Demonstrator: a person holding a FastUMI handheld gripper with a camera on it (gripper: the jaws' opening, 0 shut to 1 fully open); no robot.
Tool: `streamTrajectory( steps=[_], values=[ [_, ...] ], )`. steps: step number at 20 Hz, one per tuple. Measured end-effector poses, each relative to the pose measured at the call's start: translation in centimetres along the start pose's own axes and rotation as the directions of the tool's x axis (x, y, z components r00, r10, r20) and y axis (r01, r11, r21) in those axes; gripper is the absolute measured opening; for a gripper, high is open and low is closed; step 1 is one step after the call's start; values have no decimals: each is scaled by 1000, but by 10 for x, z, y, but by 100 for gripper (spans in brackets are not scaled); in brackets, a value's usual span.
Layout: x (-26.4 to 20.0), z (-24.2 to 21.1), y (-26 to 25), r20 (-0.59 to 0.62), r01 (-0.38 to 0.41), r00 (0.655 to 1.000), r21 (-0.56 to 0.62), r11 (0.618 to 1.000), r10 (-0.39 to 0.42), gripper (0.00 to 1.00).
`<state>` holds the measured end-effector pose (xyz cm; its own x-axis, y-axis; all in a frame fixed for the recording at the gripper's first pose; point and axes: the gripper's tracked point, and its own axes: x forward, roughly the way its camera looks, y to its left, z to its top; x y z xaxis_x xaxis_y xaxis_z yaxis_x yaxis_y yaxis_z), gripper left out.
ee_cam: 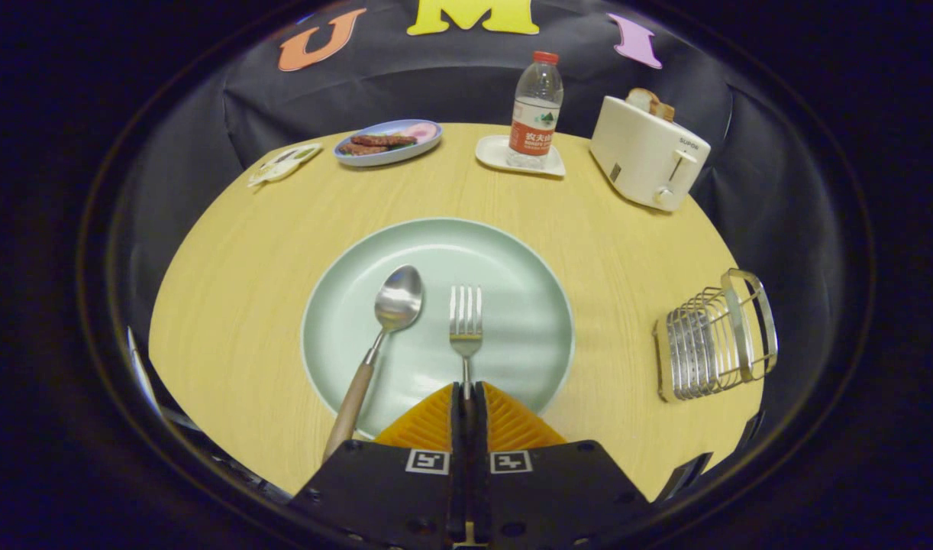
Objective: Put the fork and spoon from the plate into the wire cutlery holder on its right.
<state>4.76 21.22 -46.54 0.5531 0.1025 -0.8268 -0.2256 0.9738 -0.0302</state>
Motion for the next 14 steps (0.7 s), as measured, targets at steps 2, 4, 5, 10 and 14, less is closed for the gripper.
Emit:
streamTrajectory(
  steps=[2, 4, 5, 10, 14],
  values=[
    [-12, 2, 2, 14, -24, 1000, 10, 1000, 24, 5],
    [-26, 8, -1, 33, -45, 998, 19, 999, 44, 4],
    [-33, 11, -3, 46, -56, 997, 22, 998, 55, 5],
    [-76, 29, -36, 113, -63, 992, 16, 998, 61, 5],
    [-98, 39, -85, 156, -20, 988, 27, 999, 16, 5]
  ],
)
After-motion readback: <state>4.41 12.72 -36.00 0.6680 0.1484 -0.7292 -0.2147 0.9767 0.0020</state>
